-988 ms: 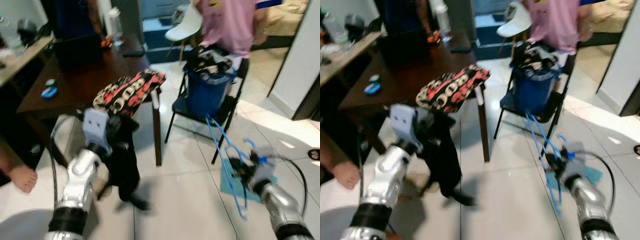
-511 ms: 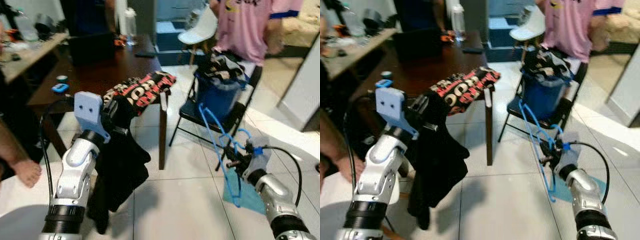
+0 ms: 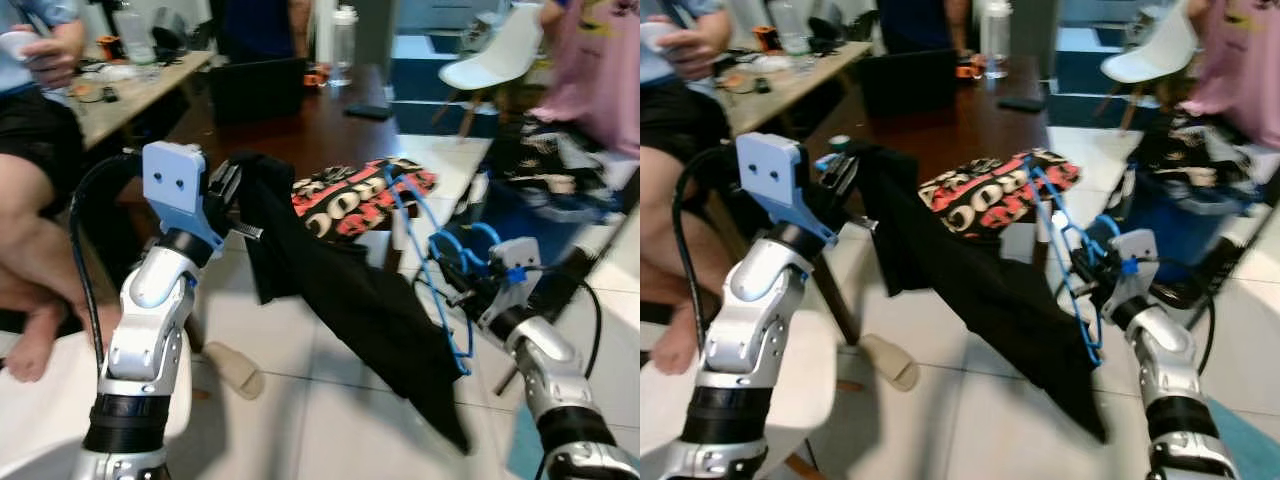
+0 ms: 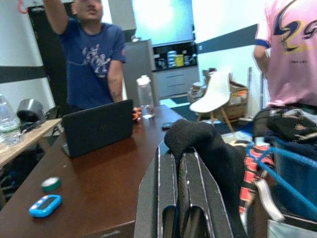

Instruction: Hang hanger

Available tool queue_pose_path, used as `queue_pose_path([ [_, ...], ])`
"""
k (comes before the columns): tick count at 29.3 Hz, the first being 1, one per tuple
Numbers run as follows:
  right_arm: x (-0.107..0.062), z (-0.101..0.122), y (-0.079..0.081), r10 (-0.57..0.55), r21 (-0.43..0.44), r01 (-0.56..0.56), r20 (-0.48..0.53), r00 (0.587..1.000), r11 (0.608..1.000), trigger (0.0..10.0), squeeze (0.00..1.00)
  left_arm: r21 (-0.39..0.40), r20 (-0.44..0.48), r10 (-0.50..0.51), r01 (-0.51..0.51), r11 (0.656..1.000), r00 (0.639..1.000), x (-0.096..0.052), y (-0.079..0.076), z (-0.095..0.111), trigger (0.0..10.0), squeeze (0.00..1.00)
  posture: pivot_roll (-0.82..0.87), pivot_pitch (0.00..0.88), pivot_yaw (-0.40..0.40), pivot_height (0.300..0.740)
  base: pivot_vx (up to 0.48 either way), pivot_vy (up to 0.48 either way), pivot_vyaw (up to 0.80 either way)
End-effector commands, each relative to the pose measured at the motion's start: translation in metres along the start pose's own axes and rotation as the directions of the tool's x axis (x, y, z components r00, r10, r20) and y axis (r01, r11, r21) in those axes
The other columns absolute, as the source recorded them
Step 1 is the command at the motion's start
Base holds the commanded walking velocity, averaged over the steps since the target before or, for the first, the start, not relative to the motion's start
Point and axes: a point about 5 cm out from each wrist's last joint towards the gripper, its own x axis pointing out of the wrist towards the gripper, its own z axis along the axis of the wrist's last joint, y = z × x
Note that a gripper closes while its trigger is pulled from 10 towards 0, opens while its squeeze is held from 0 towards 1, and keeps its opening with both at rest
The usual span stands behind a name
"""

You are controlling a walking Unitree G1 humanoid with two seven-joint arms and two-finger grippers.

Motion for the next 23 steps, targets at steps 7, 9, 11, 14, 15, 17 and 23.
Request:
queue_pose_path([
  [7, 0.004, 0.016, -0.013, -0.083, 0.009, 0.083, 0.040, 0.996, 0.997, 10.0, 0.00, -0.012, 0.149, 0.010, -0.009, 1.000, 0.989, 0.024, 0.009, 0.045, 10.0, 0.00, 0.02, 0.002, 0.005, 0.740, 0.364, 0.000, 0.00],
  [9, 0.005, 0.019, -0.013, -0.087, 0.013, 0.086, 0.049, 0.995, 0.996, 10.0, 0.00, -0.009, 0.178, 0.016, -0.015, 1.000, 0.984, 0.028, 0.012, 0.054, 10.0, 0.00, 0.02, 0.002, 0.005, 0.740, 0.371, 0.000, 0.00],
  [11, 0.006, 0.022, -0.014, -0.091, 0.018, 0.090, 0.061, 0.994, 0.996, 10.0, 0.00, 0.002, 0.229, 0.025, -0.026, 1.000, 0.973, 0.033, 0.018, 0.071, 10.0, 0.00, 0.02, 0.000, 0.002, 0.740, 0.375, 0.000, 0.00],
  [14, 0.006, 0.026, -0.015, -0.091, 0.025, 0.090, 0.076, 0.993, 0.996, 10.0, 0.00, 0.023, 0.309, 0.034, -0.043, 0.999, 0.950, 0.039, 0.025, 0.097, 10.0, 0.00, 0.02, 0.000, -0.001, 0.740, 0.369, 0.000, 0.00],
  [15, 0.006, 0.026, -0.015, -0.091, 0.025, 0.090, 0.076, 0.993, 0.996, 10.0, 0.00, 0.023, 0.309, 0.034, -0.043, 0.999, 0.950, 0.039, 0.025, 0.097, 10.0, 0.00, 0.02, 0.000, -0.001, 0.740, 0.371, 0.000, 0.00],
  [17, 0.007, 0.029, -0.016, -0.091, 0.032, 0.089, 0.083, 0.992, 0.996, 10.0, 0.00, 0.049, 0.365, 0.031, -0.052, 0.997, 0.930, 0.042, 0.029, 0.117, 10.0, 0.00, 0.03, 0.000, -0.004, 0.740, 0.368, 0.000, 0.00],
  [23, 0.010, 0.031, -0.017, -0.091, 0.060, 0.086, 0.073, 0.993, 0.994, 10.0, 0.00, 0.015, 0.431, -0.009, 0.003, 1.000, 0.902, 0.048, 0.021, 0.139, 10.0, 0.00, 0.03, 0.000, -0.008, 0.740, 0.379, 0.000, -0.40],
])
